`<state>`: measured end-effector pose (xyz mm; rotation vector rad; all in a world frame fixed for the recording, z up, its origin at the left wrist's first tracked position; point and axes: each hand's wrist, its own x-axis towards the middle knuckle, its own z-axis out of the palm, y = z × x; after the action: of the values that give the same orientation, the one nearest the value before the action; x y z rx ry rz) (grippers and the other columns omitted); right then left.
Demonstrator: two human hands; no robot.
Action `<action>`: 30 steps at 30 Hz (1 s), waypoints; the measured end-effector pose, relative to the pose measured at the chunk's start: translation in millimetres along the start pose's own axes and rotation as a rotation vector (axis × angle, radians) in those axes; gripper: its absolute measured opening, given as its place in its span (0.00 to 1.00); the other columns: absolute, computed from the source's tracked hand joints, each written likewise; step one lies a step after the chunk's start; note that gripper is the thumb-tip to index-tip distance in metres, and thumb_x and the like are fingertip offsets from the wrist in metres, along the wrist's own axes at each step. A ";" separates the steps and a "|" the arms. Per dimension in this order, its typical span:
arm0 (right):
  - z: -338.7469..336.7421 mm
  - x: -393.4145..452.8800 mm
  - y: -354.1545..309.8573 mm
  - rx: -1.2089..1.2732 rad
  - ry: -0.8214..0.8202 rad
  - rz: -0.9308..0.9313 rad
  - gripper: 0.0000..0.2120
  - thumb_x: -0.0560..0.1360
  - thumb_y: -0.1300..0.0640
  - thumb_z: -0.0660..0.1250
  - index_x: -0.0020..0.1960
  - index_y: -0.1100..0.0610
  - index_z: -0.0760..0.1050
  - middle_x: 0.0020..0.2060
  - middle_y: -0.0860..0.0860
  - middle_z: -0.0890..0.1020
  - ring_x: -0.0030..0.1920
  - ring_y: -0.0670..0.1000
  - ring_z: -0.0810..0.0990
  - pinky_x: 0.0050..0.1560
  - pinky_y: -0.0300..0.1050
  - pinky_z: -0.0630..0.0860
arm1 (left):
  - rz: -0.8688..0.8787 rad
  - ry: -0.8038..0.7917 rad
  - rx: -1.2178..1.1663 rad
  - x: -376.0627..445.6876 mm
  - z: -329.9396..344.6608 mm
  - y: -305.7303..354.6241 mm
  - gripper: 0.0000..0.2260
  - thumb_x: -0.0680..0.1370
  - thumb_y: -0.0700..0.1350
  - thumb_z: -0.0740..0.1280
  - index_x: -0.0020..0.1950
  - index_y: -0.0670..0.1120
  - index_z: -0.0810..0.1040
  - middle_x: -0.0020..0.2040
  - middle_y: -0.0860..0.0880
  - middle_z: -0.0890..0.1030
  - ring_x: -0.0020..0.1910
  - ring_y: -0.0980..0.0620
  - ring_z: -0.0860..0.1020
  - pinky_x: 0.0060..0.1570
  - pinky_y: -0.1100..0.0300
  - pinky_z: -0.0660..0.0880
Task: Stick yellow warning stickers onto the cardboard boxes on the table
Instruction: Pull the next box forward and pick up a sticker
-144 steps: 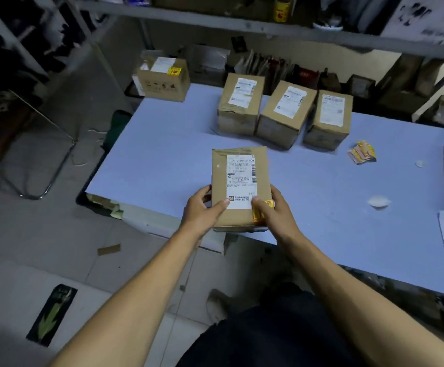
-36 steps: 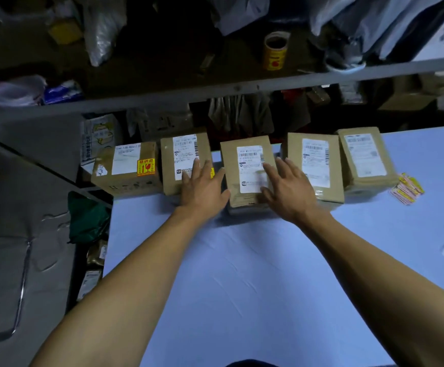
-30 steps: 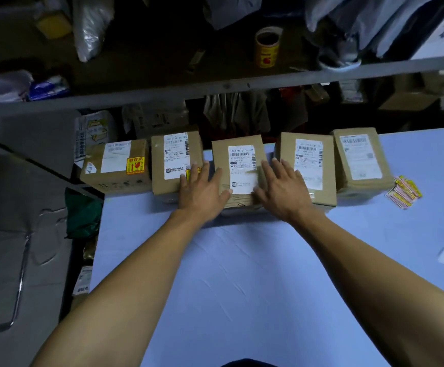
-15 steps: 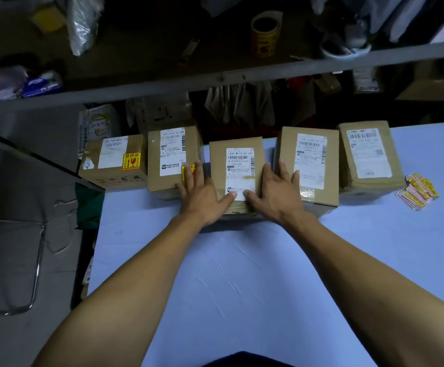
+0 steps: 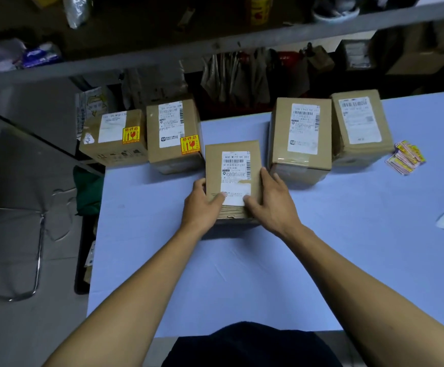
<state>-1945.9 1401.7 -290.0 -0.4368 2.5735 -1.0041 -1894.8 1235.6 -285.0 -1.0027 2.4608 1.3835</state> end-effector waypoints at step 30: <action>21.5 -52.0 17.1 0.953 -0.147 0.196 0.37 0.75 0.44 0.64 0.80 0.42 0.51 0.72 0.41 0.73 0.69 0.44 0.74 0.74 0.53 0.66 | 0.001 -0.160 -0.746 -63.6 3.2 -14.0 0.22 0.81 0.39 0.63 0.74 0.53 0.67 0.64 0.50 0.81 0.58 0.51 0.82 0.50 0.60 0.79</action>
<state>-1893.1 1421.9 -306.2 0.0080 1.6818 -1.8394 -1838.1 1263.7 -269.5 -0.9361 1.8335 2.3468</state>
